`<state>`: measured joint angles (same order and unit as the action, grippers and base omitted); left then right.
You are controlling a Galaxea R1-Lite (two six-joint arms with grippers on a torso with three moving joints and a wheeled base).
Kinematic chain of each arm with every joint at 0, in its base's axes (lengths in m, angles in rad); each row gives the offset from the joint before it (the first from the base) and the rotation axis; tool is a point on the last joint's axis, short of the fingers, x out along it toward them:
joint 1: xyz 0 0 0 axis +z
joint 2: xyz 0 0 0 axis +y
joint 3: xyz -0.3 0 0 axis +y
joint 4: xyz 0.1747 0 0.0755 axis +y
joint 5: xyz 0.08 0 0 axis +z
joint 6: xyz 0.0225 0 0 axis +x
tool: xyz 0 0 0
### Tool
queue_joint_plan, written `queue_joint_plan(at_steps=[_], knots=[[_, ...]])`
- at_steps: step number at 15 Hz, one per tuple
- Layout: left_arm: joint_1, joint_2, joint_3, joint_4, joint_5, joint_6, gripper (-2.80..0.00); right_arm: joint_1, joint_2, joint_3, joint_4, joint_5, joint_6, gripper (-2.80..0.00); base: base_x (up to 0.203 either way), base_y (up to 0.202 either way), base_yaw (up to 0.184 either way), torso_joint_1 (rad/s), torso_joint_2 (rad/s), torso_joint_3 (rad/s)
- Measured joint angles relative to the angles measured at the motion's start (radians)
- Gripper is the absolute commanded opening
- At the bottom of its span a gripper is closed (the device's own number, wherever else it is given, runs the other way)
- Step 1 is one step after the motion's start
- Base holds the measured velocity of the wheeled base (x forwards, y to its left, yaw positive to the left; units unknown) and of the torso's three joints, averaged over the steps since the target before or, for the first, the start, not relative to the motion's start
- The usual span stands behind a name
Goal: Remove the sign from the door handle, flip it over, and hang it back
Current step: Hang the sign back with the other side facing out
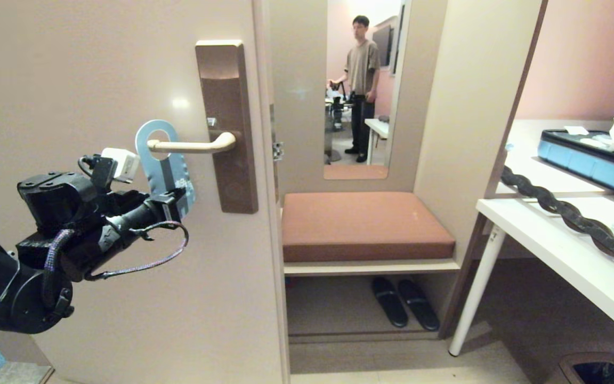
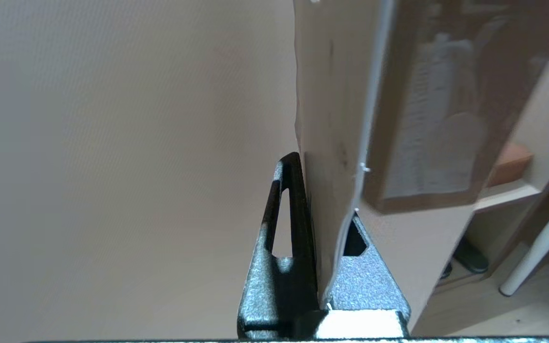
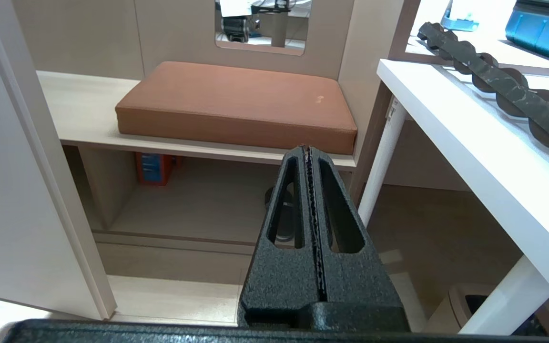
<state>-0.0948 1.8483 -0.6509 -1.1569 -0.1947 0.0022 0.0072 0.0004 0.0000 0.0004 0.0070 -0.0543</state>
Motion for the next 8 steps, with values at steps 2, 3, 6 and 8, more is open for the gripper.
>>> queue_joint_plan(at_steps=[2,3,6,8], knots=[[-0.014,0.0,0.001,-0.001,0.008,0.0,-2.8,0.0,0.0,0.0,0.0,0.0,0.0,-2.8,0.0,0.0,0.0,0.0,0.0,0.0],[-0.018,0.0,0.002,-0.002,0.009,0.0,-2.8,0.0,0.0,0.0,0.0,0.0,0.0,-2.8,0.0,0.0,0.0,0.0,0.0,0.0],[-0.022,0.0,0.002,-0.002,0.011,0.0,-2.8,0.0,0.0,0.0,0.0,0.001,0.0,-2.8,0.0,0.0,0.0,0.0,0.0,0.0],[-0.022,0.0,0.002,-0.002,0.011,0.0,-2.8,0.0,0.0,0.0,0.0,0.001,0.0,-2.8,0.0,0.0,0.0,0.0,0.0,0.0]])
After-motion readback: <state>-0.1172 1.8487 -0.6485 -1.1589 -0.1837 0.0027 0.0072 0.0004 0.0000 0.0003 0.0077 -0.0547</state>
